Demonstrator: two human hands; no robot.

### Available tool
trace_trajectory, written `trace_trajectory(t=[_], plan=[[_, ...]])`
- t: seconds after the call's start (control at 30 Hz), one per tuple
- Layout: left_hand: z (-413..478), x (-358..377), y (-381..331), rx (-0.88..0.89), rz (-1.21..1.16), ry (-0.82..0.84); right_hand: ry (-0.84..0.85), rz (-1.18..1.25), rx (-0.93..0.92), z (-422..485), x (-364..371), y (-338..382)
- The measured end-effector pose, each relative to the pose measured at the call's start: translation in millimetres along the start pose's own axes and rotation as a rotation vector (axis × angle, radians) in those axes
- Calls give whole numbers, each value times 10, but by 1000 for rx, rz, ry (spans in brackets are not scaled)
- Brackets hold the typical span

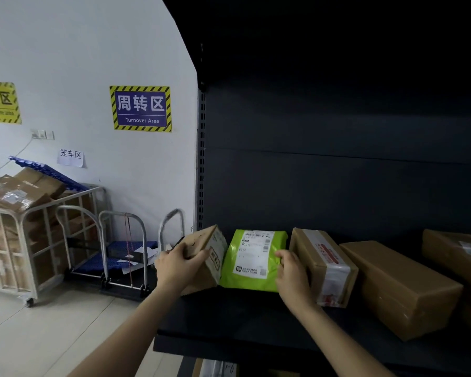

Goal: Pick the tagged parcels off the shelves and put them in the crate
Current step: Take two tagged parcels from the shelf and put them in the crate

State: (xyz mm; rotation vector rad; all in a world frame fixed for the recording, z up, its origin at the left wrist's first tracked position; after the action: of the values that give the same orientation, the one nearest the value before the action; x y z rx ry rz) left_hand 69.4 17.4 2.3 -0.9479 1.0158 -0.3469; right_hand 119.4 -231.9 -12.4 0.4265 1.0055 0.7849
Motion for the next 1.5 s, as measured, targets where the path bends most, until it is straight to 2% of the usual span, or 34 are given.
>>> trace_trajectory(t=[0.23, 0.4, 0.6, 0.77, 1.27, 1.5], plan=[[-227, -31, 96, -134, -739, -21, -73, 102, -55, -68, -262, 23], [-263, 99, 142, -223, -1032, 110, -59, 174, -91, -116, -304, 96], [-342, 43, 138, -40, -884, 362, -58, 213, -99, -108, -413, 81], [-340, -6, 166, 2, -850, 494, -22, 219, -88, -139, -389, 66], [-269, 28, 306, 13, -843, 469, -5, 156, -109, -175, -320, 81], [-217, 13, 318, 21, -794, 387, 223, -260, -113, -183, -34, -40]])
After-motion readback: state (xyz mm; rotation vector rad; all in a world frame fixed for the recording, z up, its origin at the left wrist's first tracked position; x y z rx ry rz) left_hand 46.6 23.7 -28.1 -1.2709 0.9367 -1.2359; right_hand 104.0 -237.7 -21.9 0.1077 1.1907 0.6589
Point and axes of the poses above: each hand's wrist, its own z-axis towards the middle knuckle, its own x-axis out of the palm, y = z × x, the point moved 5 cm from there along z, towards the middle knuckle, and after that the axes turned 2 degrees about -y, right-handed, at the moved point
